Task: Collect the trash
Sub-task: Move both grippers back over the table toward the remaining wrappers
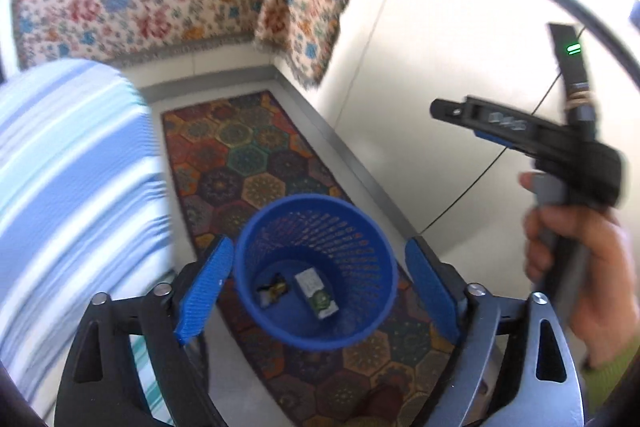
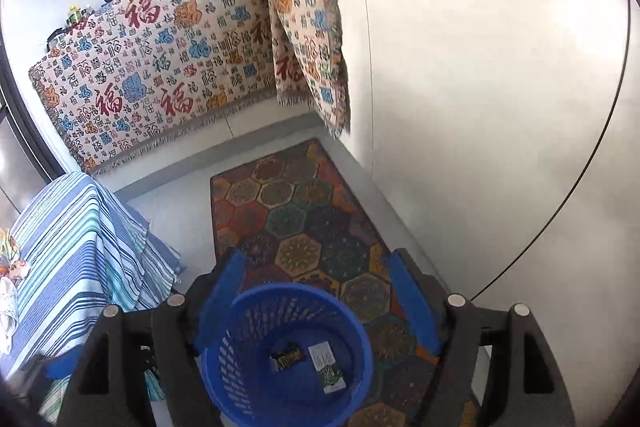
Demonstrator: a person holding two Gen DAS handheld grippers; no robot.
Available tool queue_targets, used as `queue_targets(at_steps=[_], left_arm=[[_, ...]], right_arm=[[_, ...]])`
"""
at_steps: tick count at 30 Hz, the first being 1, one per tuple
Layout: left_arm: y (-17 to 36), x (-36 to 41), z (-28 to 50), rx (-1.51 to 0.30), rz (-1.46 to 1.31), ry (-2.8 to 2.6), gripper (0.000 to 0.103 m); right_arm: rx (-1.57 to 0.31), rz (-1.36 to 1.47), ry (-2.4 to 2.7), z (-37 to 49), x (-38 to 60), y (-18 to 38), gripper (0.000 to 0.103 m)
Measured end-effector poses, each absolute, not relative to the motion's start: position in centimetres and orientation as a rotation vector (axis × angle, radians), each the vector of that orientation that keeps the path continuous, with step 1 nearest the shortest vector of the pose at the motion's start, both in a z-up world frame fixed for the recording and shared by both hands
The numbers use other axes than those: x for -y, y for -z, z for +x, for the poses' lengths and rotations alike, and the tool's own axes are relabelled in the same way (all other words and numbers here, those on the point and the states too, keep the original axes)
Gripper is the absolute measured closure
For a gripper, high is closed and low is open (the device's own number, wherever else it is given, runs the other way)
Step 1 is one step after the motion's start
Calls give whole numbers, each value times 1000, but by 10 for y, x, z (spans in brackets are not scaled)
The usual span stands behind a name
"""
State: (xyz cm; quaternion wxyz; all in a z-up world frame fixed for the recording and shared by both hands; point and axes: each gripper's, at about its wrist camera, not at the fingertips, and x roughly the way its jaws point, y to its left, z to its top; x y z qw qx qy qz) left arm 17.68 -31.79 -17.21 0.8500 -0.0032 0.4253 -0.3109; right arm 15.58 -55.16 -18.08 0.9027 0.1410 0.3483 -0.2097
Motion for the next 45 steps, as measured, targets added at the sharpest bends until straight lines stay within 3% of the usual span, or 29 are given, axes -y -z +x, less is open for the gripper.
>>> queue_targets(at_steps=[5,11,22,29,45], left_arm=[[154,236,141,-879,-3,554,7],[172,130,115,-934,8,325,7],[194,16,119,-947,-7,91,7],[202,1,142,-955,23,38,0],[205,0,147,-961,-5,-8,0]], right_arm=[[-678,235,345,160,496,156,26],[-656,149,95,162,377,135,26],[-867,-66,-198,176,198,181,26],[-867,-92,-180,183,188,193,24],[-854,-93,-169,189,182,199,19]])
